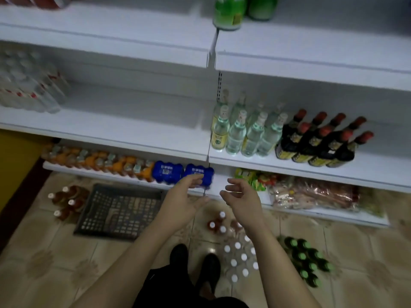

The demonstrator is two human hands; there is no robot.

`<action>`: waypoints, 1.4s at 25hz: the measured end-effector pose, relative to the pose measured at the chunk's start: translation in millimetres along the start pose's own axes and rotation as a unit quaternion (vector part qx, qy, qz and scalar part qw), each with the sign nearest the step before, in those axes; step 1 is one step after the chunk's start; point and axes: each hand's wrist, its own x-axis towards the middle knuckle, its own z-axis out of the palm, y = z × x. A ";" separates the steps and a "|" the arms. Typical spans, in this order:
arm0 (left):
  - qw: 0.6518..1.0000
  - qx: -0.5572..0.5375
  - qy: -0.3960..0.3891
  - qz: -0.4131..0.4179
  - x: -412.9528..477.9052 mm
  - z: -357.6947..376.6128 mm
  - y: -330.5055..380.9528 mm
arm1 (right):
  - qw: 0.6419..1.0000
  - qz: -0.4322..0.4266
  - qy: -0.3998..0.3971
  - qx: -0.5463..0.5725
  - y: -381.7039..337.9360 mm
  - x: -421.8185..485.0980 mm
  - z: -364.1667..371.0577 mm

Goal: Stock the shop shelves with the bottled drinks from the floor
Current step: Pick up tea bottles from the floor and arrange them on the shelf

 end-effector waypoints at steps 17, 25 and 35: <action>0.975 0.066 -0.140 -0.158 92.1 104.5 -293.9 | 0.957 0.203 -0.029 -0.206 292.1 141.4 122.4; 0.968 0.076 -0.172 -0.165 132.6 206.0 -421.6 | 0.929 0.205 -0.067 -0.299 435.0 212.5 146.3; 0.965 0.053 -0.157 -0.204 137.9 259.2 -510.3 | 0.896 0.177 -0.076 -0.399 527.0 274.7 194.4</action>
